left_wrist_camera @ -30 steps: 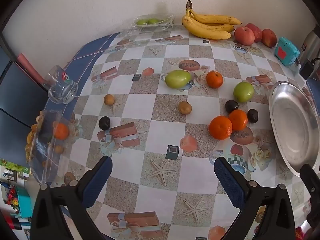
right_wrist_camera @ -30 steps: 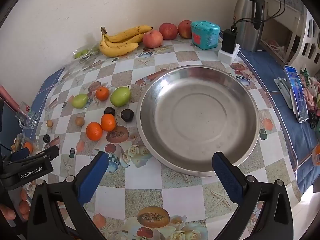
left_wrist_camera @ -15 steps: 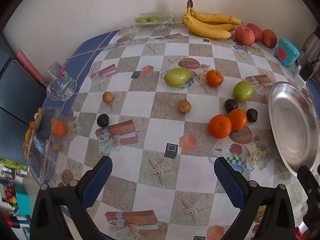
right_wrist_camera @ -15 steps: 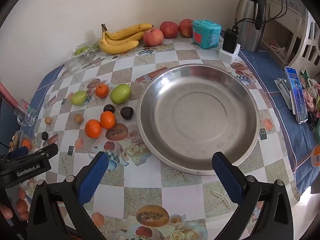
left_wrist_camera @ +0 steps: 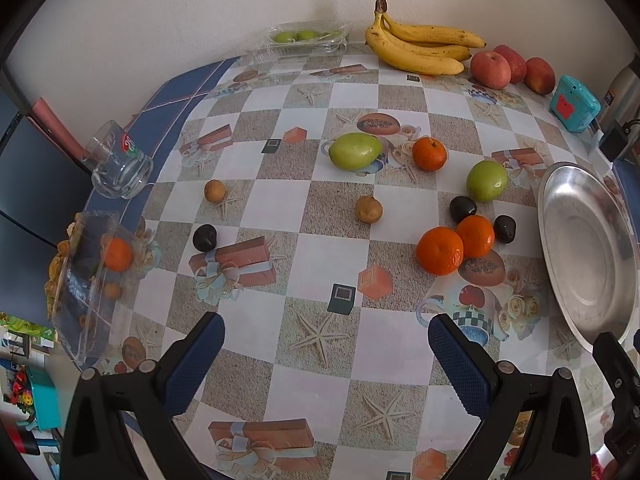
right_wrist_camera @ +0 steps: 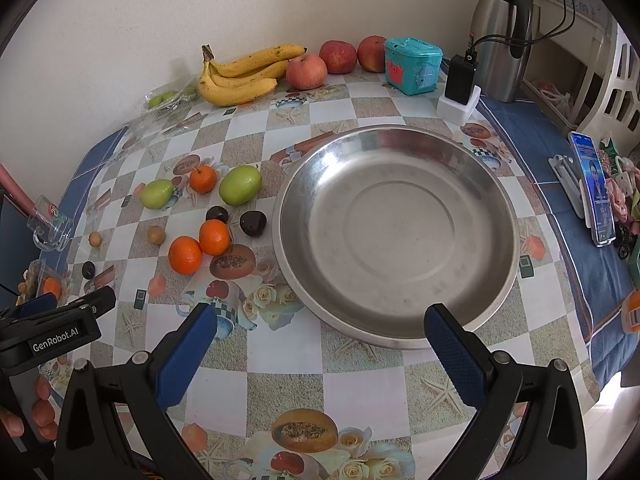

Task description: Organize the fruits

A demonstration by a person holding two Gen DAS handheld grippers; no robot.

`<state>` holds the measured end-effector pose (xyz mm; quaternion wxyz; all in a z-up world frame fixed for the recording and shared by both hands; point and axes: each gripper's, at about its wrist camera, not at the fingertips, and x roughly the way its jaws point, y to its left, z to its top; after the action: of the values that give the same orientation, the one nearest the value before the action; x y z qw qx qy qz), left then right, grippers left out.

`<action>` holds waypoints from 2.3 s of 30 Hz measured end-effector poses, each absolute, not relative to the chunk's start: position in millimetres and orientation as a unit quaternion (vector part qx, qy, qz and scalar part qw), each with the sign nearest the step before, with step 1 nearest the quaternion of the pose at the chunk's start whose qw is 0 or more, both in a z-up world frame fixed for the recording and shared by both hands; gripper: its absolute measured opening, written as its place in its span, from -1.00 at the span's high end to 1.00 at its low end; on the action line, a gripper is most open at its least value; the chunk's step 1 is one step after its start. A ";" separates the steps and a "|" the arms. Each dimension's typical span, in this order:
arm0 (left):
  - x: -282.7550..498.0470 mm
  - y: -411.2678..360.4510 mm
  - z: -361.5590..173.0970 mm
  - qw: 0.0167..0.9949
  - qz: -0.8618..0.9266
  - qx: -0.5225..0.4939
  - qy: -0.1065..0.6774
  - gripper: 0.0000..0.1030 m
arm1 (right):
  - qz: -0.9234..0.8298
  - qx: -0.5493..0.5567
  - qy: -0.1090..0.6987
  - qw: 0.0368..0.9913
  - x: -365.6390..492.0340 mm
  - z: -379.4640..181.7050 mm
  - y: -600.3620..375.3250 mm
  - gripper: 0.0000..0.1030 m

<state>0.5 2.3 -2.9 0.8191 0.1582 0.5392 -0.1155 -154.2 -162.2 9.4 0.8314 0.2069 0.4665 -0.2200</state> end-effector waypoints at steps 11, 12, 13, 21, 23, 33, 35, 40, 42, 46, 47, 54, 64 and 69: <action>0.5 2.5 -2.9 0.819 -0.116 0.158 0.539 -1.00 | -0.220 0.207 0.467 0.831 -154.2 8.5 -162.0 -1.00; 0.5 2.6 -3.0 0.819 -0.115 0.158 0.539 -1.00 | -0.220 0.207 0.468 0.830 -154.4 8.1 -161.9 -1.00; 0.2 3.1 -3.5 0.819 -0.116 0.158 0.539 -1.00 | -0.220 0.207 0.468 0.830 -154.5 7.5 -161.8 -1.00; 0.1 3.0 -3.7 0.819 -0.115 0.158 0.539 -1.00 | -0.221 0.206 0.471 0.829 -153.8 6.1 -160.9 -1.00; 0.2 3.0 -3.6 0.819 -0.116 0.158 0.539 -1.00 | -0.221 0.206 0.471 0.829 -153.4 6.6 -160.9 -1.00; -1.3 3.8 -5.5 0.819 -0.116 0.158 0.540 -1.00 | -0.221 0.206 0.473 0.828 -153.1 5.9 -161.0 -1.00; -1.3 3.8 -5.5 0.819 -0.116 0.158 0.540 -1.00 | -0.221 0.206 0.473 0.828 -152.9 5.6 -160.7 -1.00; -1.2 3.6 -5.4 0.819 -0.115 0.158 0.540 -1.00 | -0.221 0.205 0.474 0.827 -152.8 4.7 -160.6 -1.00; -1.1 3.5 -5.3 0.819 -0.115 0.158 0.540 -1.00 | -0.220 0.205 0.476 0.827 -153.4 4.2 -160.3 -1.00; -1.0 3.5 -5.2 0.818 -0.116 0.159 0.540 -1.00 | -0.220 0.205 0.475 0.827 -153.1 4.6 -160.4 -1.00; -0.9 3.5 -5.1 0.818 -0.116 0.158 0.540 -1.00 | -0.220 0.205 0.475 0.827 -152.4 5.0 -160.8 -1.00; -1.5 3.3 -5.9 0.818 -0.116 0.158 0.540 -1.00 | -0.220 0.205 0.475 0.827 -153.1 4.5 -160.6 -1.00; 0.9 4.7 -6.2 0.814 -0.121 0.149 0.548 -1.00 | -0.216 0.207 0.473 0.829 -151.3 4.6 -159.2 -1.00; 13.0 12.3 -0.9 0.811 -0.132 0.123 0.556 -1.00 | -0.203 0.202 0.456 0.843 -142.2 13.1 -155.6 -1.00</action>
<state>13.0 12.3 -0.9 0.8115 0.1231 0.5558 -0.1319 -142.2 -155.6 13.1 0.8426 0.2019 0.4564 -0.2025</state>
